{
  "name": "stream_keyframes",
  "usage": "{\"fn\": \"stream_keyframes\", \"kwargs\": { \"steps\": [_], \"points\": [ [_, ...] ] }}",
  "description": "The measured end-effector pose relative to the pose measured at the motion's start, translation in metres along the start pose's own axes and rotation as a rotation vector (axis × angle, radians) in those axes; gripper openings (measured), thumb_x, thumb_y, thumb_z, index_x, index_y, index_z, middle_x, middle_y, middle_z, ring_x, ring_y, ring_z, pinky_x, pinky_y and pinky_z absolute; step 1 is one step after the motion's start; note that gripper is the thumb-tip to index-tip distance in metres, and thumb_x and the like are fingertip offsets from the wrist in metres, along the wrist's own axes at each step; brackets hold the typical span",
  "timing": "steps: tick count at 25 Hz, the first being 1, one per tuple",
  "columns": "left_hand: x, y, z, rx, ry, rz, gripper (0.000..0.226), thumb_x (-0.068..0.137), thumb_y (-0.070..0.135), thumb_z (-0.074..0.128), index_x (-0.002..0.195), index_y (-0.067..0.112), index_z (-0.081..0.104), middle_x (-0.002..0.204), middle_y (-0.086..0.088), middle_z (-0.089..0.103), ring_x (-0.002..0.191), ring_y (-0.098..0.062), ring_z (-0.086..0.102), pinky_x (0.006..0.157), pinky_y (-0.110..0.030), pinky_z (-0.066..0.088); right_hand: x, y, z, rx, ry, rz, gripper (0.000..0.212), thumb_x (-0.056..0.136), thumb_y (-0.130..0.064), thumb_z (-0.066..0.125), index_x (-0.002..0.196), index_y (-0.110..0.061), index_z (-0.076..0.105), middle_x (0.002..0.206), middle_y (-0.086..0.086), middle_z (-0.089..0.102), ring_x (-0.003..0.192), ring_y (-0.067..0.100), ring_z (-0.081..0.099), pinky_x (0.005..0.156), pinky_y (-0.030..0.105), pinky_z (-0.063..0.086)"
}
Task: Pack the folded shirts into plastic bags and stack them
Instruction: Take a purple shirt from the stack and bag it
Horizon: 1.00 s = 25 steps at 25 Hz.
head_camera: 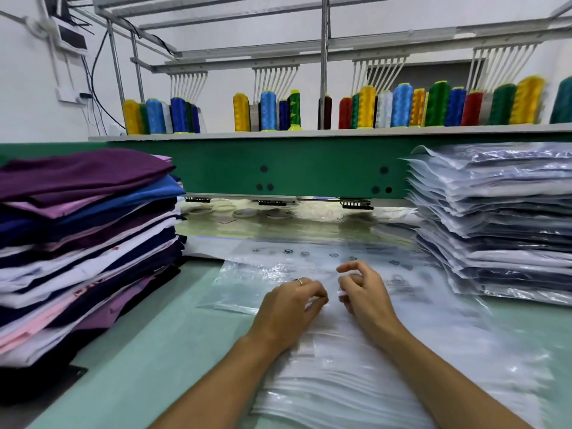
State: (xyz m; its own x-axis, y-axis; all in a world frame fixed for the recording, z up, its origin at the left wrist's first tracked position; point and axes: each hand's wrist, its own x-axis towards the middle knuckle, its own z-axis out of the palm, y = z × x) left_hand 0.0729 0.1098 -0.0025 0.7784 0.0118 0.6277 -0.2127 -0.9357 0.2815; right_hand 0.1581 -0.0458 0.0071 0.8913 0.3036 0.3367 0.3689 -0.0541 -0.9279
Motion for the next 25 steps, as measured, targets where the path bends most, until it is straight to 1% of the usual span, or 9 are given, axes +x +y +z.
{"fn": "stream_keyframes", "kwargs": {
  "steps": [2, 4, 6, 8, 10, 13, 17, 22, 25],
  "points": [
    [-0.002, 0.0, -0.001, -0.064, 0.045, -0.02, 0.005, 0.094, 0.032, 0.065, 0.097, 0.03, 0.068, 0.097, 0.014, 0.07, 0.089, -0.007, 0.064, 0.076, -0.036, 0.054, -0.005, -0.003, 0.004, 0.011, -0.012, 0.001, 0.028, 0.089, 0.004, 0.044, 0.099, -0.018, 0.059, 0.056, 0.003, 0.045, 0.052, 0.018, 0.038, 0.047, 0.027, 0.03],
    [-0.003, 0.003, -0.003, -0.105, 0.046, 0.002, 0.006, 0.093, 0.031, 0.068, 0.098, 0.027, 0.068, 0.098, 0.014, 0.069, 0.09, -0.006, 0.065, 0.076, -0.036, 0.055, -0.009, -0.007, 0.007, 0.046, -0.02, 0.043, 0.029, 0.088, 0.005, 0.043, 0.097, -0.018, 0.057, 0.06, 0.006, 0.043, 0.051, 0.016, 0.035, 0.047, 0.027, 0.028],
    [-0.004, 0.01, -0.003, -0.08, 0.067, 0.063, 0.013, 0.093, 0.034, 0.068, 0.105, 0.028, 0.067, 0.102, 0.014, 0.068, 0.093, -0.007, 0.065, 0.074, -0.036, 0.056, -0.012, -0.013, 0.009, 0.137, -0.062, 0.115, 0.02, 0.09, 0.004, 0.047, 0.097, -0.014, 0.053, 0.061, 0.009, 0.052, 0.047, 0.012, 0.035, 0.044, 0.024, 0.028],
    [-0.003, 0.016, -0.002, -0.023, 0.107, 0.098, 0.017, 0.094, 0.037, 0.067, 0.11, 0.03, 0.068, 0.103, 0.014, 0.066, 0.093, -0.01, 0.065, 0.07, -0.036, 0.055, -0.014, -0.019, 0.012, 0.202, -0.1, 0.164, 0.014, 0.093, 0.001, 0.052, 0.098, -0.011, 0.048, 0.06, 0.004, 0.063, 0.042, 0.009, 0.034, 0.04, 0.02, 0.026],
    [-0.002, 0.018, -0.003, 0.032, 0.146, 0.11, 0.016, 0.096, 0.04, 0.062, 0.11, 0.033, 0.068, 0.099, 0.014, 0.065, 0.09, -0.011, 0.063, 0.064, -0.035, 0.053, -0.015, -0.021, 0.012, 0.22, -0.115, 0.172, 0.012, 0.094, -0.001, 0.055, 0.101, -0.008, 0.047, 0.051, -0.002, 0.058, 0.04, 0.009, 0.031, 0.039, 0.02, 0.024],
    [-0.003, 0.018, -0.005, 0.08, 0.156, 0.104, 0.014, 0.1, 0.041, 0.053, 0.106, 0.034, 0.064, 0.094, 0.012, 0.063, 0.088, -0.013, 0.061, 0.06, -0.036, 0.051, -0.016, -0.021, 0.013, 0.204, -0.098, 0.161, 0.014, 0.095, -0.003, 0.056, 0.107, -0.006, 0.048, 0.046, -0.004, 0.045, 0.041, 0.01, 0.028, 0.04, 0.022, 0.022],
    [-0.002, 0.015, -0.007, 0.087, 0.119, 0.057, 0.009, 0.1, 0.038, 0.053, 0.097, 0.029, 0.052, 0.087, 0.008, 0.066, 0.08, -0.02, 0.06, 0.062, -0.038, 0.049, -0.014, -0.019, 0.015, 0.234, -0.023, 0.175, 0.016, 0.098, -0.001, 0.048, 0.111, -0.009, 0.051, 0.05, -0.003, 0.033, 0.042, 0.011, 0.025, 0.039, 0.023, 0.021],
    [-0.003, -0.002, -0.013, 0.018, 0.097, -0.082, 0.015, 0.097, 0.033, 0.055, 0.092, 0.025, 0.044, 0.075, 0.002, 0.064, 0.073, -0.03, 0.055, 0.065, -0.041, 0.049, -0.007, -0.015, 0.004, 0.273, 0.072, 0.17, 0.015, 0.099, -0.001, 0.049, 0.108, -0.012, 0.053, 0.048, -0.006, 0.033, 0.039, 0.009, 0.024, 0.039, 0.019, 0.02],
    [-0.005, -0.014, -0.019, 0.038, 0.113, -0.179, 0.015, 0.097, 0.035, 0.056, 0.095, 0.025, 0.045, 0.08, 0.004, 0.068, 0.078, -0.028, 0.06, 0.068, -0.039, 0.05, -0.003, -0.011, -0.007, 0.273, 0.14, 0.169, 0.013, 0.099, -0.002, 0.051, 0.105, -0.013, 0.054, 0.046, -0.007, 0.035, 0.039, 0.01, 0.024, 0.038, 0.022, 0.021]
  ]
}}
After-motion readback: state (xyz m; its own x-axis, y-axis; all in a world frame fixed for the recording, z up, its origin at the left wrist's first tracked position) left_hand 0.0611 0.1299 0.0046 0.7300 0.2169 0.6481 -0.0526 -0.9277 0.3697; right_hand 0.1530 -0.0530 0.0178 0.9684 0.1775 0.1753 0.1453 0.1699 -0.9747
